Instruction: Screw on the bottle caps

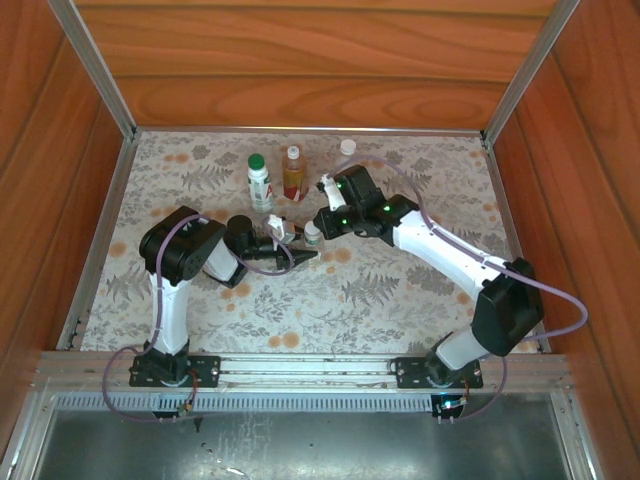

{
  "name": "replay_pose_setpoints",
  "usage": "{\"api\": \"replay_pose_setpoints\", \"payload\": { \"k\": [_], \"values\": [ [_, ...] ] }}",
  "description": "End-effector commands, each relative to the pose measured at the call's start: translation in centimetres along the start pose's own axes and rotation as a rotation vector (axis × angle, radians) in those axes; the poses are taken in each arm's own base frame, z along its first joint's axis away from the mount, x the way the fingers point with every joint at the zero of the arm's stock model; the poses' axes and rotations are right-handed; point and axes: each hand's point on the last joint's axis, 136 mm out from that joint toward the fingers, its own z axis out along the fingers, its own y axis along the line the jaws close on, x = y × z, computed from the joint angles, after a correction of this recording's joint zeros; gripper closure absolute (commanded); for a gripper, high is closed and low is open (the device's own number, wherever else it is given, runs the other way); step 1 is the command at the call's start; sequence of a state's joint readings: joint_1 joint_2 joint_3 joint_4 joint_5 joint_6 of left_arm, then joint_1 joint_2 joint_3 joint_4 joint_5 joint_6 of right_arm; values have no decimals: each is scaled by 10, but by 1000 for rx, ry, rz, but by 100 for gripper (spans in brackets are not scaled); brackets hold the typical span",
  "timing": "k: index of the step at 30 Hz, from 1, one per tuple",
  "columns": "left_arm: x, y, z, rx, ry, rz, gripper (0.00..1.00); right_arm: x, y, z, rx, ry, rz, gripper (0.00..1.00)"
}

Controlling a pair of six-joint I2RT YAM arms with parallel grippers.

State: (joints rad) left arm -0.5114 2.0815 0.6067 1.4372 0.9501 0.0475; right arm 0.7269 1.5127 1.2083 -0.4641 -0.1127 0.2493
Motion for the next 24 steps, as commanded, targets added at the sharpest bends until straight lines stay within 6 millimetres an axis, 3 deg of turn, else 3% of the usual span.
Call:
{"api": "replay_pose_setpoints", "payload": {
  "k": [1, 7, 10, 15, 24],
  "values": [
    [2, -4, 1, 22, 9, -59, 42, 56, 12, 3, -83, 189, 73, 82],
    [2, -5, 2, 25, 9, -60, 42, 54, 33, -15, -197, 154, 45, 80],
    [3, -6, 1, 27, 11, -49, 42, 39, 28, -26, -158, 59, 19, 80],
    [4, -11, 0, 47, 13, -41, 42, 15, 14, -37, -57, -57, -44, 67],
    [6, -20, 0, 88, 15, -25, 42, -13, 0, -14, -61, -31, -4, 70]
  ]
}}
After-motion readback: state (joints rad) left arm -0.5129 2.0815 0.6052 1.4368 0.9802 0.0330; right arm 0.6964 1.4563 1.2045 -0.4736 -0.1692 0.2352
